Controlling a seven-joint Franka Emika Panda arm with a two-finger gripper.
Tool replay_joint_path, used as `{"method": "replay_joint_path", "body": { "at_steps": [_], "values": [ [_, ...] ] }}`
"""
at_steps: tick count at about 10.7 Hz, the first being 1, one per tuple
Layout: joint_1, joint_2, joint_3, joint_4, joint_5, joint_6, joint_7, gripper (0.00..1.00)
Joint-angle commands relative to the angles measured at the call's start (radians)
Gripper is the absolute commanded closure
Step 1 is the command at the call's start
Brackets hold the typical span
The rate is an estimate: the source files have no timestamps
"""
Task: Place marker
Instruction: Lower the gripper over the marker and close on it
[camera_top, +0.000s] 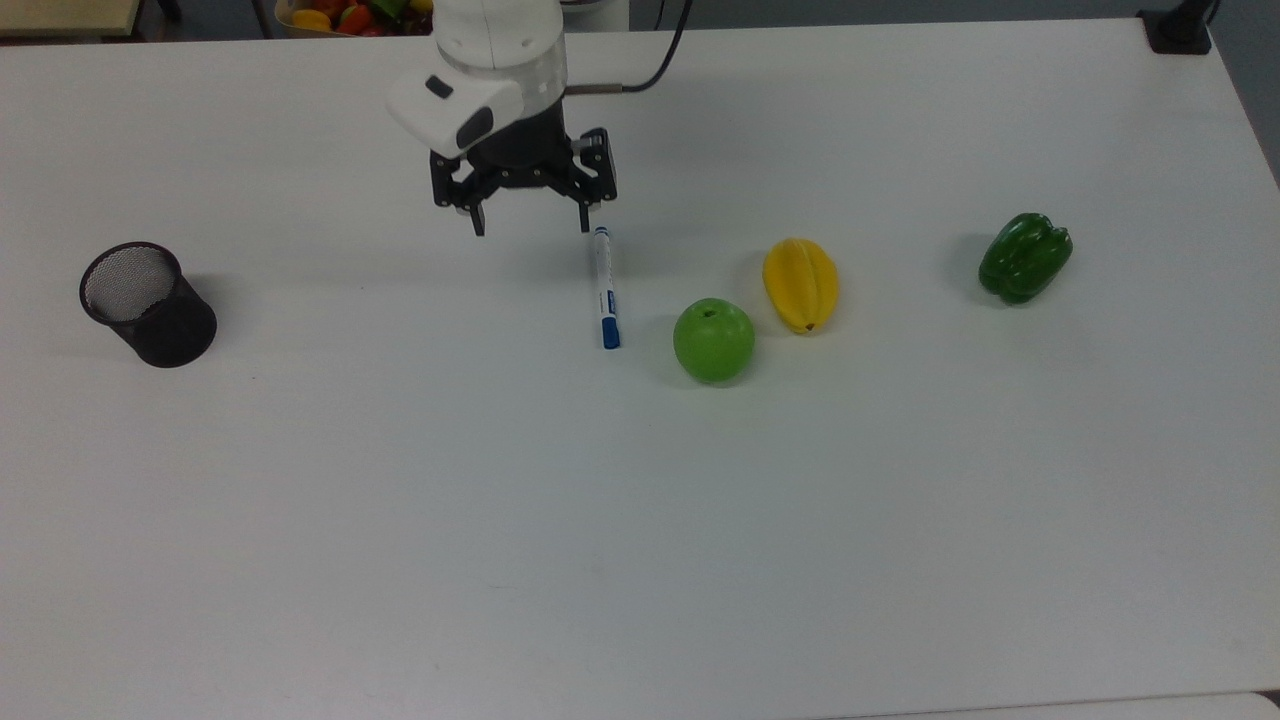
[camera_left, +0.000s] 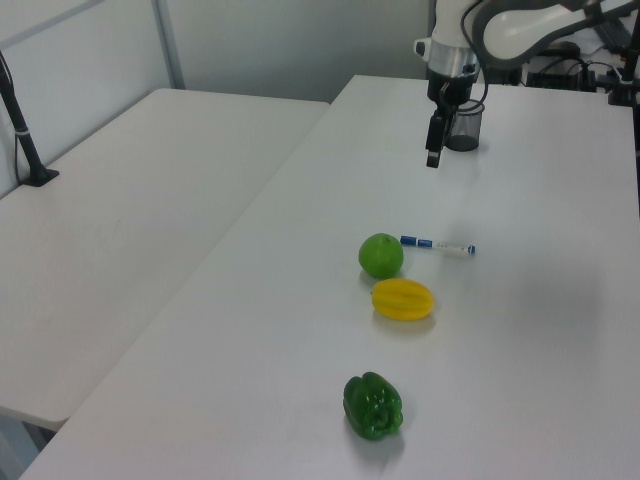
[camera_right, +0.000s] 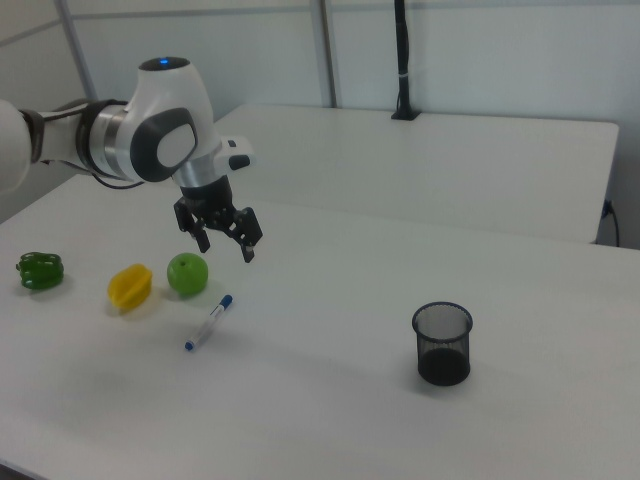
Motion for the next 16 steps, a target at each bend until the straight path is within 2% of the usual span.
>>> {"method": "replay_joint_path", "body": {
  "at_steps": [1, 3, 5, 8, 10, 12, 15, 16],
  "values": [
    [0.044, 0.052, -0.012, -0.011, -0.012, 0.064, -0.008, 0.0],
    [0.058, 0.09, -0.012, -0.01, -0.013, 0.089, -0.008, 0.01],
    [0.081, 0.115, -0.012, -0.01, -0.033, 0.093, -0.006, 0.06],
    [0.107, 0.15, -0.011, -0.008, -0.061, 0.094, 0.001, 0.27],
    [0.121, 0.176, -0.009, -0.007, -0.109, 0.095, 0.05, 0.38],
    [0.127, 0.198, -0.008, -0.005, -0.134, 0.097, 0.066, 0.44],
    [0.128, 0.216, -0.007, -0.01, -0.137, 0.139, 0.087, 0.46],
    [0.128, 0.218, -0.007, -0.011, -0.148, 0.14, 0.089, 0.5]
  ]
}}
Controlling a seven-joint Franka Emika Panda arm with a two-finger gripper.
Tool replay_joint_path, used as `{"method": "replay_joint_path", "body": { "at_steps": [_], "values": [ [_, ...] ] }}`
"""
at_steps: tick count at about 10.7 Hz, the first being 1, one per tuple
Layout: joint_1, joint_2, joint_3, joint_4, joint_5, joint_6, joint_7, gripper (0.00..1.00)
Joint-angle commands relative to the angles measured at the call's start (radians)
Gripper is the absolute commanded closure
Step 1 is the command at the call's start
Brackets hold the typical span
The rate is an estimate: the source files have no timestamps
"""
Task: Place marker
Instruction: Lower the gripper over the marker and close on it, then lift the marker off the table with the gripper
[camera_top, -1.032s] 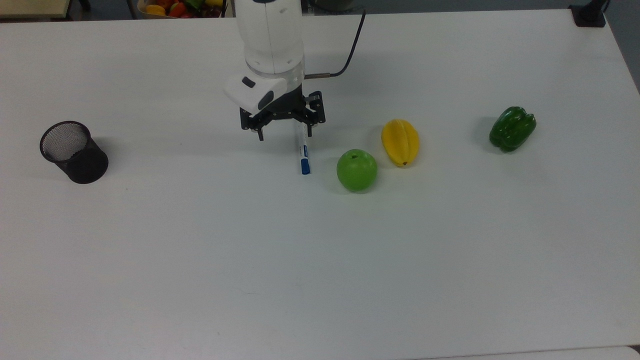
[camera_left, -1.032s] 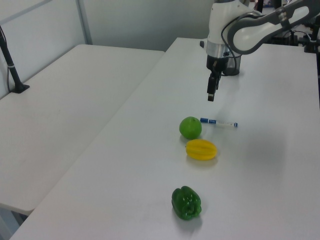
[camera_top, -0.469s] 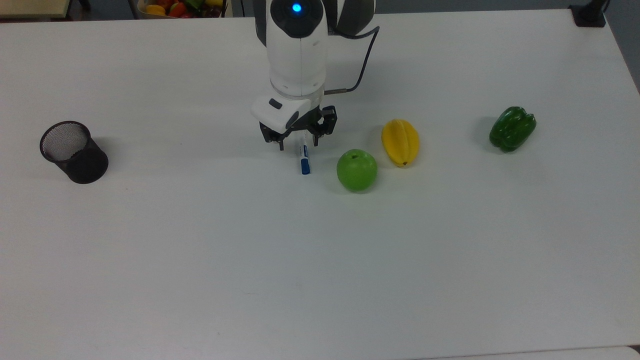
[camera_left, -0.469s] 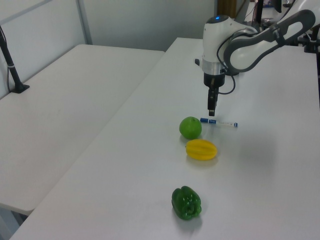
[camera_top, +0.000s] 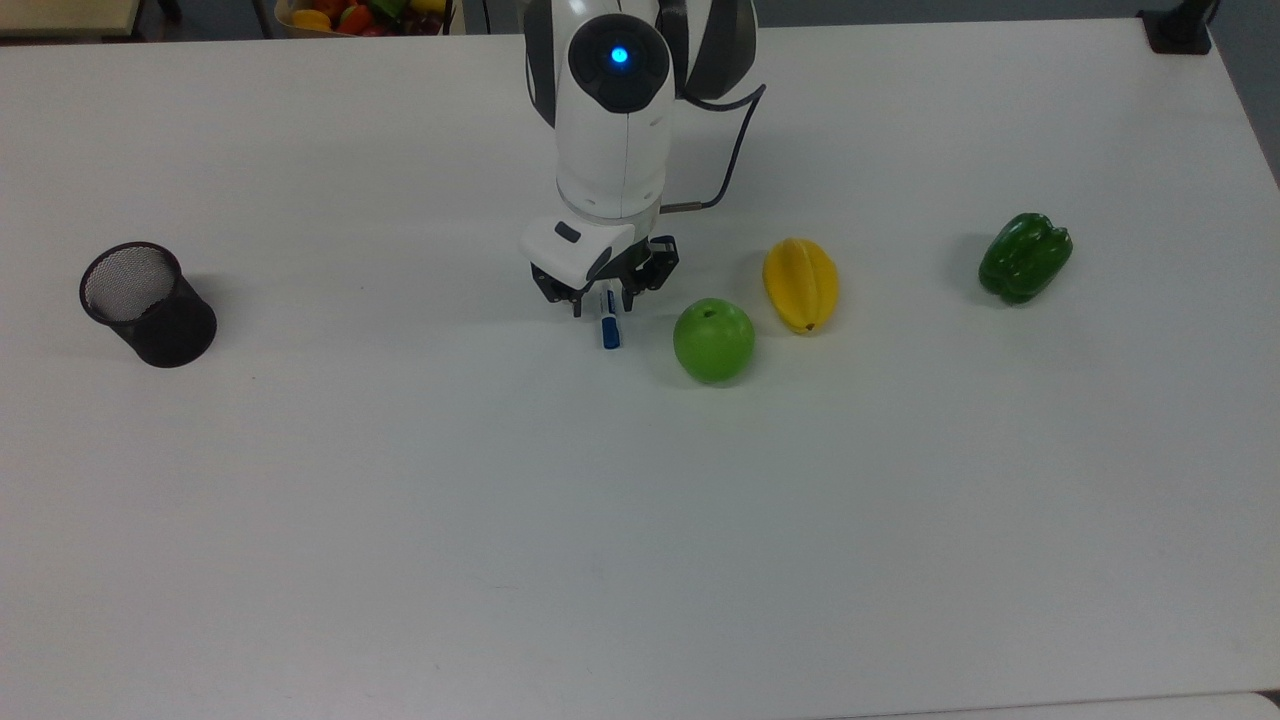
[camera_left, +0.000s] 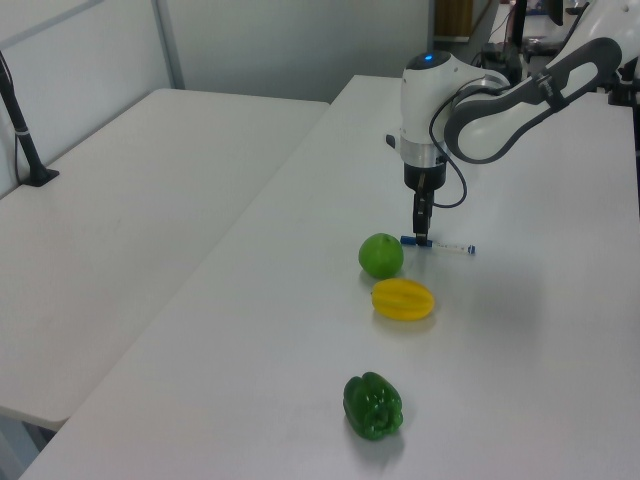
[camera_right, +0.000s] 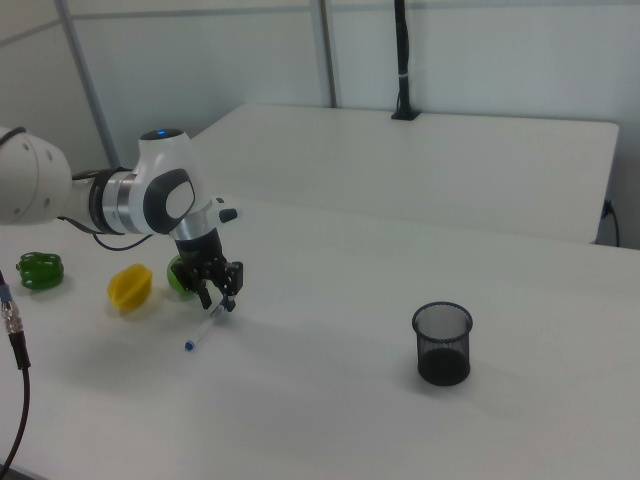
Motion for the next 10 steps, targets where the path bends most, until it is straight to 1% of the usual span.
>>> {"method": "replay_joint_path", "body": {
  "at_steps": [1, 2, 4, 5, 6, 10],
  "values": [
    [0.017, 0.003, -0.008, -0.012, -0.036, 0.026, 0.039, 0.55],
    [0.017, 0.003, -0.008, -0.012, -0.036, 0.026, 0.048, 0.59],
    [0.018, 0.003, -0.006, -0.015, -0.036, 0.026, 0.058, 0.78],
    [0.018, 0.003, -0.005, -0.021, -0.036, 0.026, 0.058, 0.82],
    [0.018, 0.003, -0.005, -0.023, -0.036, 0.026, 0.058, 0.84],
    [0.02, 0.003, -0.003, -0.034, -0.041, 0.026, 0.058, 0.84]
  ]
}}
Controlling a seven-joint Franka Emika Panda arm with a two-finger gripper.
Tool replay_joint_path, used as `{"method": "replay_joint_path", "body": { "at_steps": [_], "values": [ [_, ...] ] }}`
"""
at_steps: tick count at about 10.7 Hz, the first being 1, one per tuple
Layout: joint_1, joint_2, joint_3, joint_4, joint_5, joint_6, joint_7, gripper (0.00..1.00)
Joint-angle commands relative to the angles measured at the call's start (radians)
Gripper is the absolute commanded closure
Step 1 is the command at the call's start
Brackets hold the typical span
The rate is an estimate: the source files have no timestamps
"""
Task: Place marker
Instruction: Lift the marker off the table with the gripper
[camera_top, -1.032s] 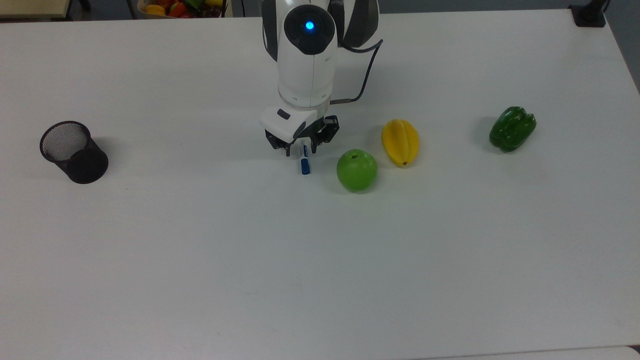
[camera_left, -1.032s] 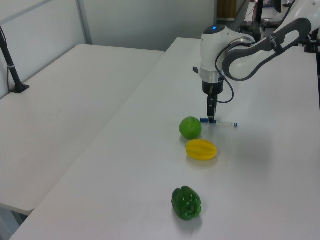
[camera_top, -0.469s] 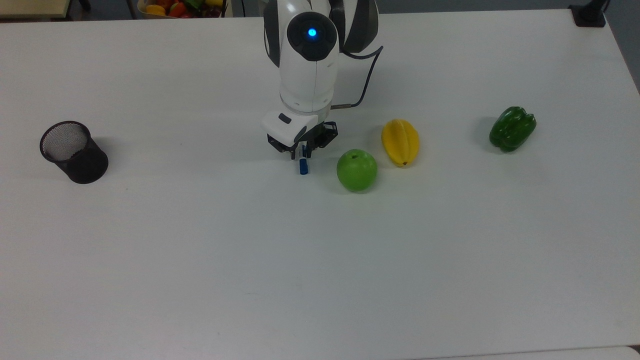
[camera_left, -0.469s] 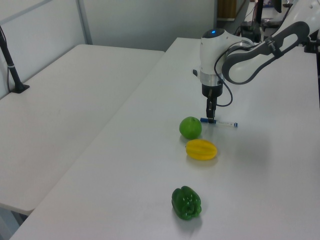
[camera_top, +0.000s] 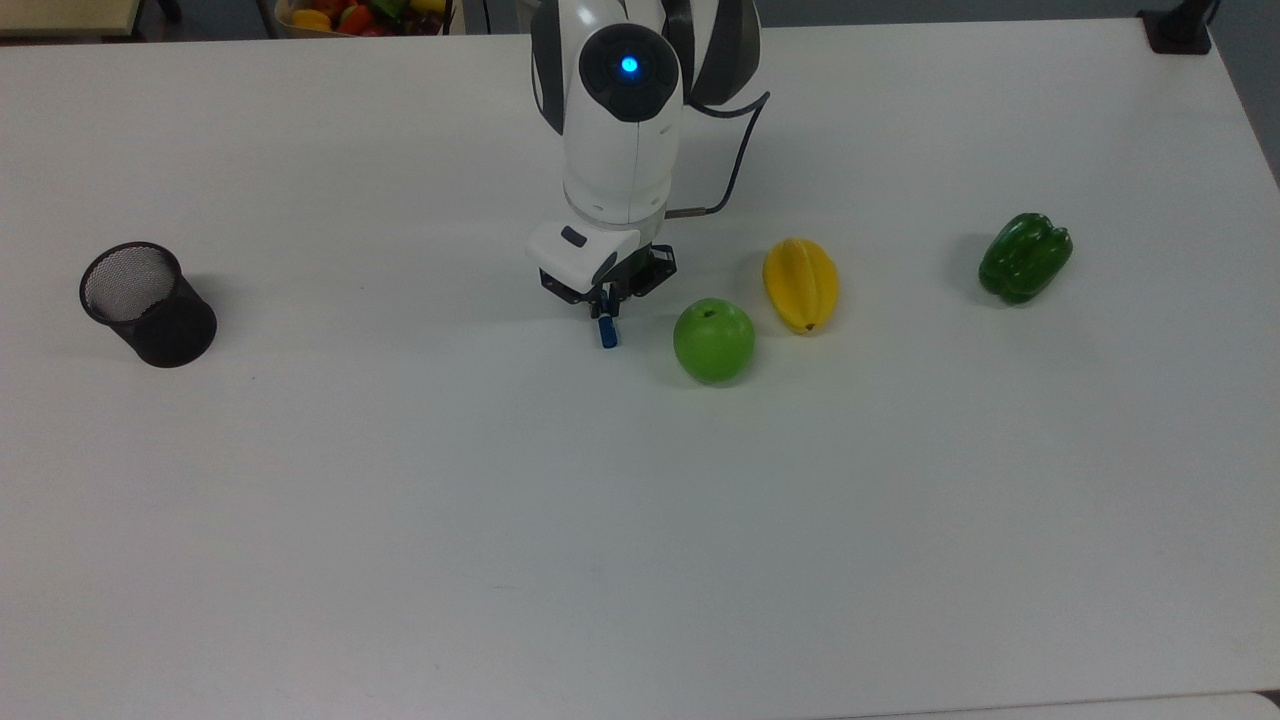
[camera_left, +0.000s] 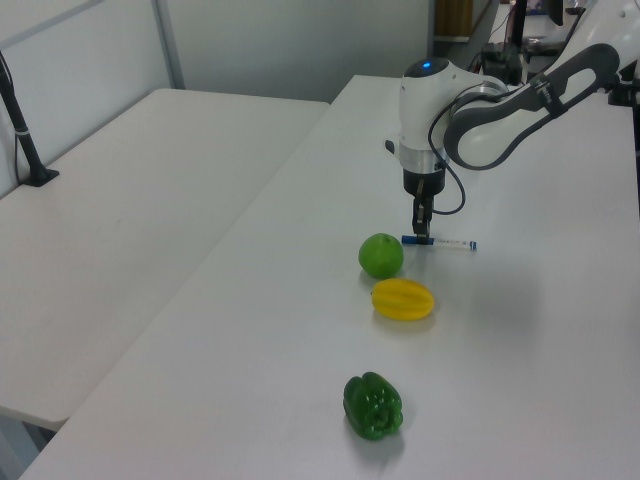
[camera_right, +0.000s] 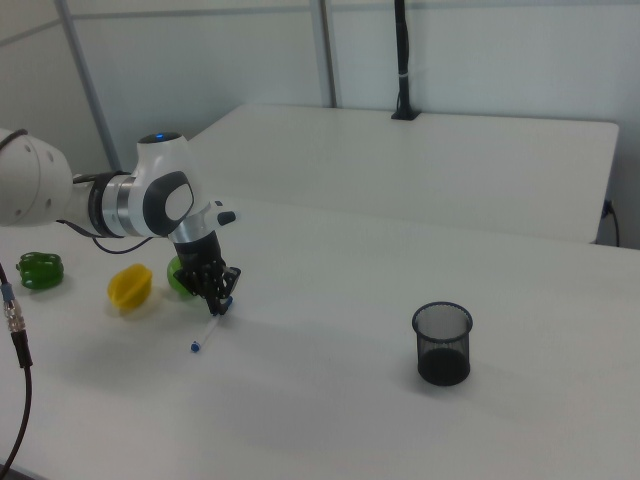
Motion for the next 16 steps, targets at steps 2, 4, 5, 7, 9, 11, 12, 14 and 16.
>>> {"method": "replay_joint_path", "body": {
  "at_steps": [2, 4, 5, 7, 9, 11, 12, 14, 16],
  "values": [
    [0.012, -0.006, -0.003, -0.041, -0.052, 0.025, 0.032, 0.84],
    [0.012, -0.004, -0.003, -0.053, -0.072, 0.028, 0.032, 0.79],
    [0.012, -0.003, -0.003, -0.054, -0.073, 0.028, 0.032, 0.74],
    [0.01, 0.0, -0.005, -0.054, -0.073, 0.028, 0.032, 0.75],
    [0.009, -0.003, -0.005, -0.05, -0.073, 0.026, 0.032, 1.0],
    [-0.005, -0.029, -0.003, -0.044, -0.072, 0.017, 0.033, 1.0],
    [-0.019, -0.048, -0.003, -0.043, -0.07, 0.014, 0.033, 1.0],
    [-0.048, -0.104, -0.008, -0.041, -0.06, 0.014, 0.033, 1.0],
    [-0.083, -0.142, -0.013, -0.023, -0.054, 0.014, 0.035, 1.0]
  ]
}}
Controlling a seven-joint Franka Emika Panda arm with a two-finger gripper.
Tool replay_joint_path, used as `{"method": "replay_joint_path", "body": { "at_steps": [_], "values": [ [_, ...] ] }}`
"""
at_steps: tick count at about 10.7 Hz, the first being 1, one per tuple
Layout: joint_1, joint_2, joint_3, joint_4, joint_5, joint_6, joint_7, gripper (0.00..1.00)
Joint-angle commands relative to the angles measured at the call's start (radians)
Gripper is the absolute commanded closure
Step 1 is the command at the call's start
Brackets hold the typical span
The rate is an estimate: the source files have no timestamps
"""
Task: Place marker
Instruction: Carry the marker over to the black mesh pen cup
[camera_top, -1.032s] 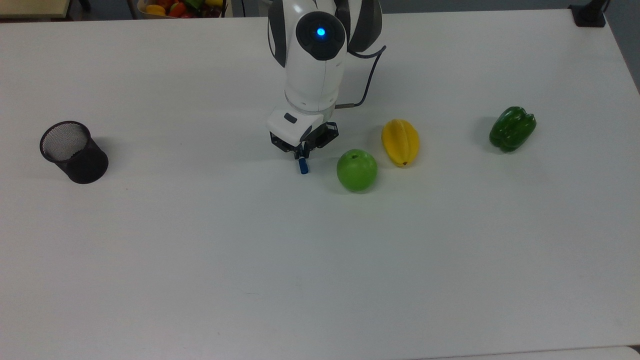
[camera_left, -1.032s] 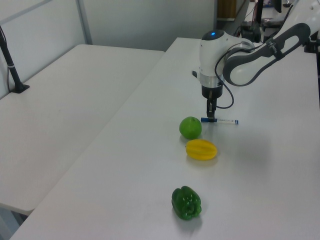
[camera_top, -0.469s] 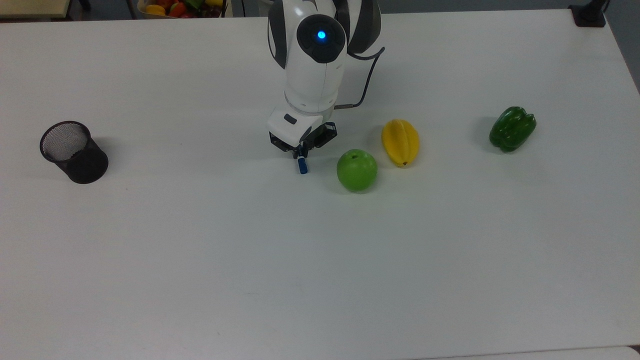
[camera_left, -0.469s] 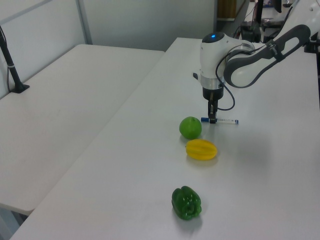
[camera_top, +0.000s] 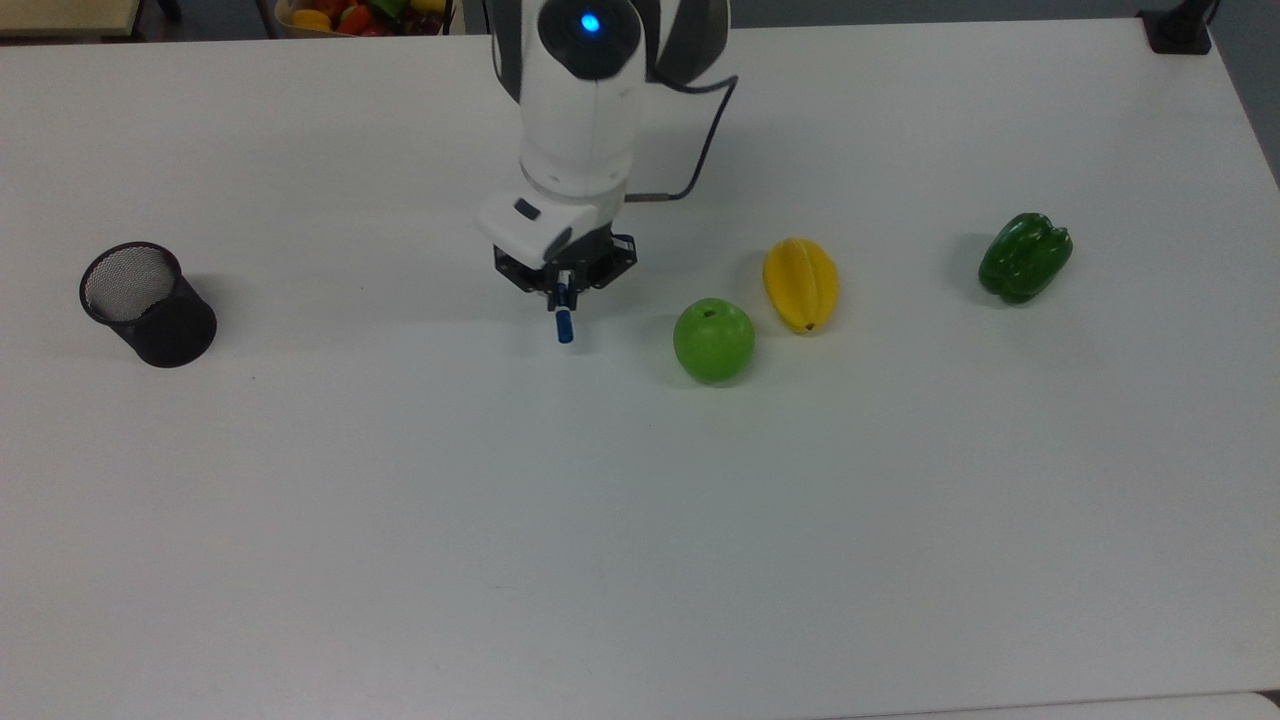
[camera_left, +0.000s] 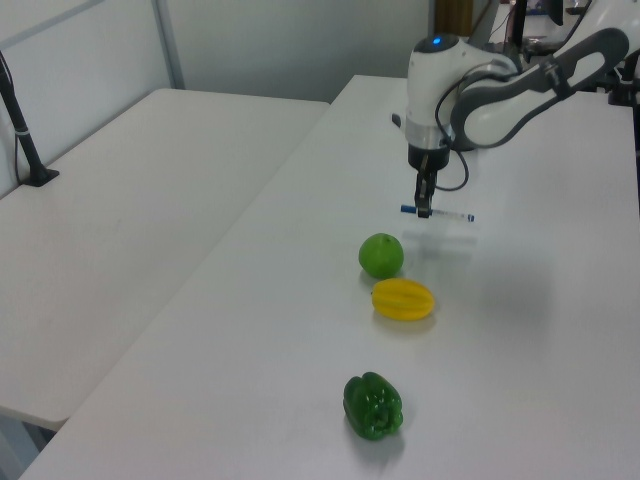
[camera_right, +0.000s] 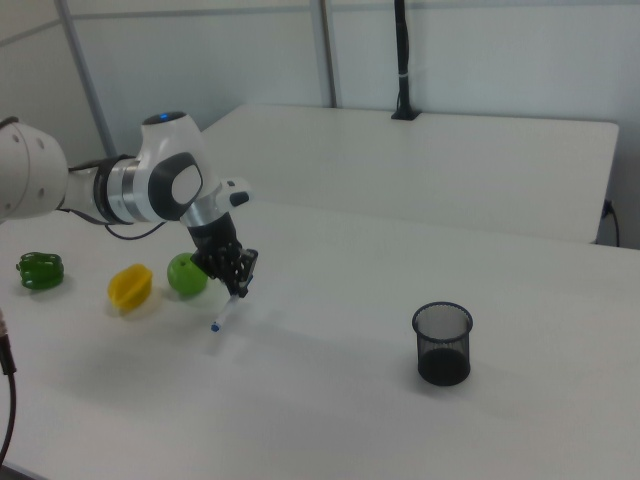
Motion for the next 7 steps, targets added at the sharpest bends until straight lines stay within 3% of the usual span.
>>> {"method": "replay_joint_path", "body": {
  "at_steps": [1, 3, 7],
  "values": [
    [-0.044, -0.091, -0.016, -0.002, 0.011, 0.012, 0.024, 1.0],
    [-0.056, -0.127, -0.07, 0.033, 0.084, 0.015, 0.01, 1.0],
    [-0.073, -0.149, -0.14, 0.114, 0.137, 0.026, 0.0, 1.0]
  ]
}}
